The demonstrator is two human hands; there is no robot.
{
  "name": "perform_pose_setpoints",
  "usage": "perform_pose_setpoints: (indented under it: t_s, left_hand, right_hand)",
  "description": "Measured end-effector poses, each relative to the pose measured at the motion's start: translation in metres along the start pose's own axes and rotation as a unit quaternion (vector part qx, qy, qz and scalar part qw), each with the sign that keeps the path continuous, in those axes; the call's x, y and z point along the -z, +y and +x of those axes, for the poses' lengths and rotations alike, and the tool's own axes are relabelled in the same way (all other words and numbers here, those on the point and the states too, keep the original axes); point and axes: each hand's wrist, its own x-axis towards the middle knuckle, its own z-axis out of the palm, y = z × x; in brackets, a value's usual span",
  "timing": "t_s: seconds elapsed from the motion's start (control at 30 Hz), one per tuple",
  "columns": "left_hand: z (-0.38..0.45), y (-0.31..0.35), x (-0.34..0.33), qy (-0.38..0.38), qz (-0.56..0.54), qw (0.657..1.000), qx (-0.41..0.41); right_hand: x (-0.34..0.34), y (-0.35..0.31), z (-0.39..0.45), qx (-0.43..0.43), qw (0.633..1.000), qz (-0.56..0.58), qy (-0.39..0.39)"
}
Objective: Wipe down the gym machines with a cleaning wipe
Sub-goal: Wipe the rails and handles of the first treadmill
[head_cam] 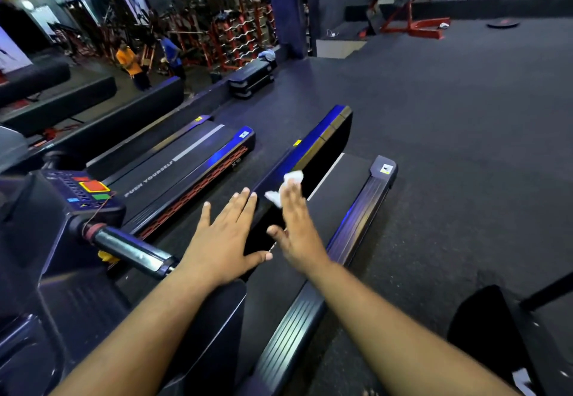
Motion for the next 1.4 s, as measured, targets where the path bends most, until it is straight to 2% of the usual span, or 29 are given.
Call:
perform_pose_setpoints:
  t_s: [0.07, 0.1, 0.17, 0.23, 0.3, 0.37, 0.43, 0.6, 0.7, 0.77, 0.83, 0.93, 1.0, 1.13, 1.2, 1.3, 1.4]
  left_hand:
    - [0.006, 0.002, -0.001, 0.001, 0.007, 1.000, -0.010]
    - [0.009, 0.003, -0.001, -0.001, 0.012, 1.000, -0.015]
    - [0.013, 0.004, 0.001, -0.006, 0.021, 1.000, -0.019]
    - [0.019, 0.007, 0.002, -0.005, 0.025, 1.000, -0.017]
    - [0.026, 0.010, 0.004, -0.002, 0.021, 1.000, -0.017]
    - [0.035, 0.014, 0.003, 0.002, 0.016, 1.000, -0.016]
    - [0.043, 0.017, 0.002, 0.008, 0.009, 1.000, -0.010]
    - [0.061, 0.026, 0.003, -0.003, -0.010, 1.000, 0.014]
    - [0.073, 0.033, 0.008, -0.008, -0.014, 1.000, 0.026]
    - [0.084, 0.040, 0.010, -0.012, -0.022, 0.999, 0.031]
    - [0.096, 0.047, 0.012, -0.010, -0.026, 0.999, 0.033]
    - [0.117, 0.057, 0.012, -0.001, -0.026, 0.999, 0.031]
    - [0.131, 0.064, 0.012, -0.003, -0.022, 0.999, 0.032]
    - [0.155, 0.072, 0.015, -0.007, -0.018, 0.999, 0.034]
    - [0.164, 0.074, 0.017, -0.010, -0.018, 0.999, 0.032]
    - [0.173, 0.073, 0.015, 0.001, -0.023, 0.999, 0.024]
    - [0.182, 0.073, 0.015, 0.002, -0.024, 1.000, 0.008]
  right_hand:
    - [-0.020, -0.003, -0.021, 0.011, 0.999, 0.023, -0.019]
    - [-0.025, 0.003, -0.019, 0.003, 1.000, 0.030, -0.003]
    - [-0.026, 0.019, 0.002, -0.065, 0.994, 0.070, 0.057]
    - [-0.017, 0.037, 0.031, -0.160, 0.971, 0.134, 0.117]
    - [-0.013, 0.042, 0.044, -0.203, 0.955, 0.169, 0.132]
    - [-0.017, 0.031, 0.037, -0.180, 0.959, 0.175, 0.129]
    - [-0.023, 0.016, 0.026, -0.118, 0.974, 0.157, 0.111]
    - [0.015, 0.045, 0.061, 0.004, 0.998, -0.015, 0.069]
    - [0.065, 0.086, 0.100, -0.030, 0.993, -0.109, 0.045]
    - [0.089, 0.101, 0.115, -0.054, 0.990, -0.126, 0.017]
    - [0.099, 0.099, 0.118, 0.001, 0.991, -0.132, -0.028]
    - [0.101, 0.102, 0.113, 0.113, 0.972, -0.180, -0.101]
    - [0.112, 0.121, 0.125, 0.096, 0.972, -0.193, -0.091]
    - [0.130, 0.150, 0.155, -0.079, 0.988, -0.119, -0.049]
    - [0.123, 0.142, 0.151, -0.062, 0.993, -0.090, -0.054]
    - [0.111, 0.128, 0.135, 0.021, 0.992, -0.087, -0.086]
    - [0.117, 0.140, 0.148, 0.007, 0.992, -0.116, -0.051]
